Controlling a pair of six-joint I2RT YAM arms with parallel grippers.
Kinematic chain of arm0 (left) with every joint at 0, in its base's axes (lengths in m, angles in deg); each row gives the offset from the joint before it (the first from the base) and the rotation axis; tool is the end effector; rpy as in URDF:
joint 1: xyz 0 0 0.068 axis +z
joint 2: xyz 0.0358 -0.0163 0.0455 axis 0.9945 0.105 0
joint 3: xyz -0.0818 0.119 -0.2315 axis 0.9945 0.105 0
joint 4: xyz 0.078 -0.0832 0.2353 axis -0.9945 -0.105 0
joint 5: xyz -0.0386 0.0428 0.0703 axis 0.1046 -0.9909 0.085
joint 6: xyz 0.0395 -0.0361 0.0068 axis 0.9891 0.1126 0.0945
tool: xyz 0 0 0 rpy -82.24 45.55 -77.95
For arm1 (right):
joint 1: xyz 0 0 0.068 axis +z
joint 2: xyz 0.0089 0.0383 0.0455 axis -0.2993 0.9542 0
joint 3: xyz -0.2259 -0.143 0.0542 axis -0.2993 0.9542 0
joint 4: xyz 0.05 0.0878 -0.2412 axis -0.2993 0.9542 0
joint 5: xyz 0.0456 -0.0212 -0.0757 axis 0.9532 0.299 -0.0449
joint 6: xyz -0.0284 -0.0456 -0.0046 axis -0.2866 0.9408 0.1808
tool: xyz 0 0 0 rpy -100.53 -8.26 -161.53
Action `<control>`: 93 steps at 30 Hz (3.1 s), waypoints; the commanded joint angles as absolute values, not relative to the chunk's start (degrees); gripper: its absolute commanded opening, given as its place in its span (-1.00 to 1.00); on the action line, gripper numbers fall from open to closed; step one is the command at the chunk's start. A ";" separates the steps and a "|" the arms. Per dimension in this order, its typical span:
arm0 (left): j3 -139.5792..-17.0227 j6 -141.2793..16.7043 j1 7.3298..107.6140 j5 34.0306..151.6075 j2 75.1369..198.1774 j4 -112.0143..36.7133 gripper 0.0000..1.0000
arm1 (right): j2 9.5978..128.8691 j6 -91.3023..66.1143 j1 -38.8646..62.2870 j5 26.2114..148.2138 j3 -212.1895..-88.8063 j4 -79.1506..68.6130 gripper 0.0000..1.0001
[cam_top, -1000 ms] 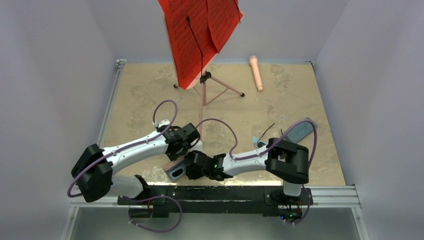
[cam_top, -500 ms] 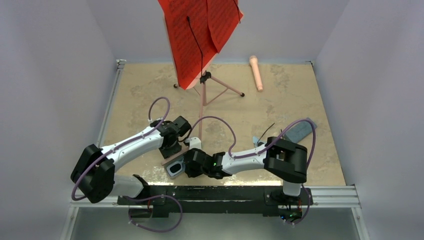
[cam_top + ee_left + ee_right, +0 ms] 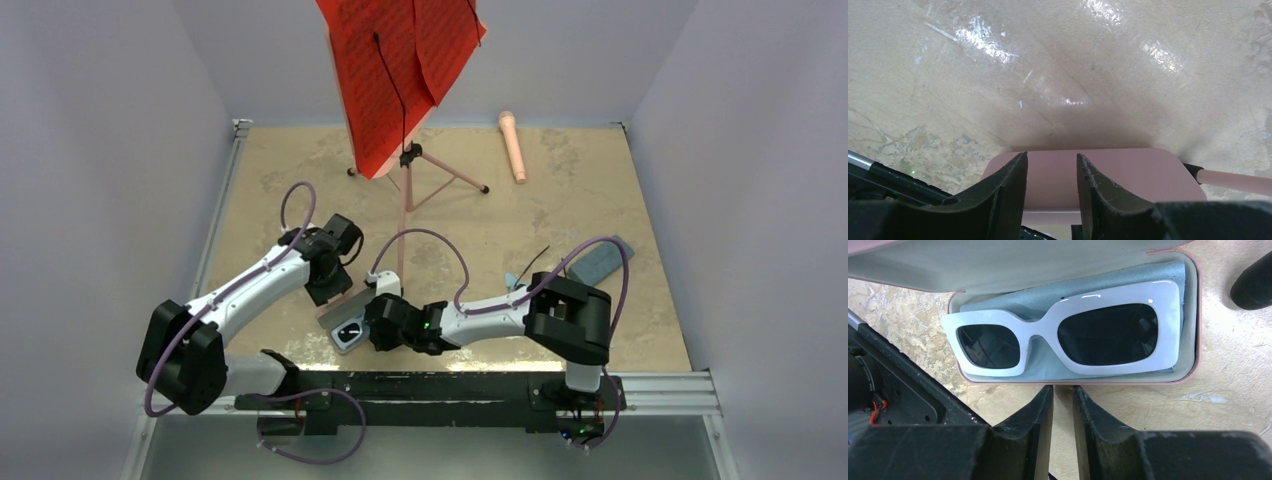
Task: Organize the sunglasses
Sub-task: Adjust the case with sunglasses at the center of the board, then close the case with sunglasses at the center of the board.
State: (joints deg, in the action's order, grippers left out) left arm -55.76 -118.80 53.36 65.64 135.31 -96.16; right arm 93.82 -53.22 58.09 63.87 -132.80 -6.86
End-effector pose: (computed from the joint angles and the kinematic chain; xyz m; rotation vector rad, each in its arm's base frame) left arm 0.1887 -0.0982 0.2142 -0.9299 2.6255 0.1327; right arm 0.1031 0.3603 0.1479 -0.4664 2.4208 0.6957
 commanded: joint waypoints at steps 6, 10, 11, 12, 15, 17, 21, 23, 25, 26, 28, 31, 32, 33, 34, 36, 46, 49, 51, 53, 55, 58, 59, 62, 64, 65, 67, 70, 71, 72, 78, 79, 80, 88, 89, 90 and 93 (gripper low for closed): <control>-54.92 -113.09 54.45 74.38 131.73 -90.02 -0.13 | 95.05 -51.09 57.53 60.86 -135.18 -2.77 -0.48; -54.45 -112.79 54.44 75.14 129.05 -90.13 -0.14 | 95.11 -50.54 57.51 61.09 -136.04 -1.43 -0.49; -54.66 -112.84 54.46 74.89 128.74 -90.52 -0.14 | 95.09 -50.52 57.47 61.11 -136.15 -1.30 -0.48; -54.89 -112.74 54.49 74.81 128.64 -90.62 -0.14 | 95.11 -50.48 57.53 61.19 -136.18 -1.18 -0.49; -55.02 -112.05 54.46 75.94 128.67 -90.23 -0.16 | 95.24 -50.36 57.52 61.20 -136.65 -0.59 -0.49; -54.47 -111.85 54.45 77.08 128.68 -89.45 -0.20 | 95.33 -50.21 57.52 61.20 -136.94 -0.10 -0.48; -51.87 -111.87 54.35 79.29 128.78 -87.31 -0.25 | 95.53 -49.91 57.47 61.04 -137.32 0.20 -0.48; -50.26 -112.05 54.35 80.75 128.85 -85.97 -0.26 | 95.60 -49.67 57.51 60.97 -137.52 0.41 -0.48; -48.52 -112.54 54.28 82.05 129.05 -84.41 -0.30 | 95.56 -49.23 57.47 60.70 -137.87 0.61 -0.49; -47.82 -112.84 54.19 82.28 129.22 -83.94 -0.31 | 95.56 -49.09 57.41 60.60 -138.10 0.72 -0.49; -46.46 -113.53 53.88 83.03 129.56 -82.62 -0.36 | 95.56 -48.72 57.43 60.59 -138.52 0.75 -0.49; -44.82 -115.55 52.01 83.80 130.04 -80.95 -0.40 | 95.92 -48.13 57.33 60.97 -139.35 0.73 -0.49; -44.71 -116.76 50.08 82.92 130.45 -80.84 -0.41 | 96.26 -48.00 57.21 61.16 -139.71 0.88 -0.49; -44.76 -117.92 49.11 82.15 131.06 -81.05 -0.41 | 96.47 -47.90 57.20 61.20 -140.07 1.15 -0.50; -44.98 -119.19 47.56 80.66 132.06 -81.83 -0.40 | 96.51 -47.77 57.06 61.25 -140.19 1.24 -0.50; -45.70 -121.14 45.25 77.77 134.86 -83.46 -0.42 | 96.40 -47.50 56.95 61.29 -140.34 1.39 -0.50; -45.55 -132.15 37.93 71.87 142.56 -87.88 -0.53 | 95.29 -47.35 56.26 62.87 -139.01 -0.82 -0.50; -45.78 -131.69 37.68 71.78 141.21 -87.59 -0.46 | 94.33 -46.27 56.28 63.24 -138.11 -2.69 -0.46; -48.08 -130.70 38.07 69.55 140.47 -90.05 -0.31 | 92.70 -45.53 56.28 63.10 -137.25 -3.03 -0.37; -51.13 -129.36 39.64 67.10 139.79 -92.42 -0.22 | 90.86 -45.32 56.22 62.76 -136.99 -1.40 -0.26; -52.38 -127.33 42.03 66.26 139.20 -93.33 -0.21 | 88.88 -45.82 56.23 62.62 -136.45 0.61 -0.13; -52.06 -125.47 45.61 65.67 137.88 -93.55 -0.21 | 86.18 -48.30 56.26 62.72 -134.64 2.62 -0.01; -51.66 -124.86 46.51 65.66 137.33 -93.27 -0.21 | 85.34 -49.06 56.30 62.84 -133.88 2.70 0.01; -50.74 -123.85 48.36 65.06 136.34 -92.73 -0.20 | 83.61 -51.16 56.24 62.98 -132.37 2.93 0.04; -50.61 -123.46 49.03 64.67 136.64 -92.63 -0.19 | 83.35 -52.71 56.31 63.17 -132.57 3.97 0.04; -50.69 -123.36 49.31 64.49 136.91 -92.72 -0.19 | 83.28 -54.14 56.27 62.99 -132.80 4.78 0.04; -50.69 -123.09 49.93 64.11 137.44 -92.69 -0.16 | 83.06 -58.51 56.27 62.46 -132.77 6.22 0.04; -50.61 -121.82 51.82 64.80 137.05 -91.94 -0.16 | 83.39 -65.27 56.15 61.61 -132.37 7.75 0.04; -50.41 -121.33 52.08 65.27 136.57 -91.62 -0.15 | 83.75 -67.47 56.17 61.18 -132.62 9.07 0.03; -50.24 -121.00 52.15 65.57 135.89 -91.35 -0.15 | 84.04 -69.67 56.22 60.86 -132.75 10.39 0.04; -47.66 -119.57 52.20 68.34 131.94 -88.88 -0.15 | 85.32 -78.92 56.15 59.01 -130.28 9.16 0.05; -47.29 -119.29 52.17 69.43 131.56 -88.36 -0.15 | 85.90 -79.20 56.05 58.44 -130.76 9.13 0.05; -46.88 -118.71 52.20 70.44 131.08 -87.72 -0.15 | 86.56 -79.48 55.99 57.52 -131.39 9.57 0.05; -43.85 -117.24 52.23 75.11 127.47 -85.12 -0.15 | 90.82 -80.48 55.01 58.04 -133.66 9.81 -0.05; -43.63 -117.24 52.23 75.40 127.11 -85.00 -0.14 | 91.00 -80.25 54.94 58.03 -133.66 9.55 -0.05; -43.20 -117.12 52.23 75.90 126.59 -84.75 -0.15 | 91.25 -79.78 54.73 58.18 -133.90 9.38 -0.05; -42.33 -116.94 52.20 77.18 125.23 -84.50 -0.15 | 91.92 -77.63 53.92 58.31 -135.12 9.71 -0.15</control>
State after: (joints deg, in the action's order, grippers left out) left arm -43.52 -118.50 52.07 74.01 127.40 -85.95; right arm 90.04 -78.42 55.09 59.74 -133.43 8.64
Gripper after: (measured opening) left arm 0.425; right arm 0.463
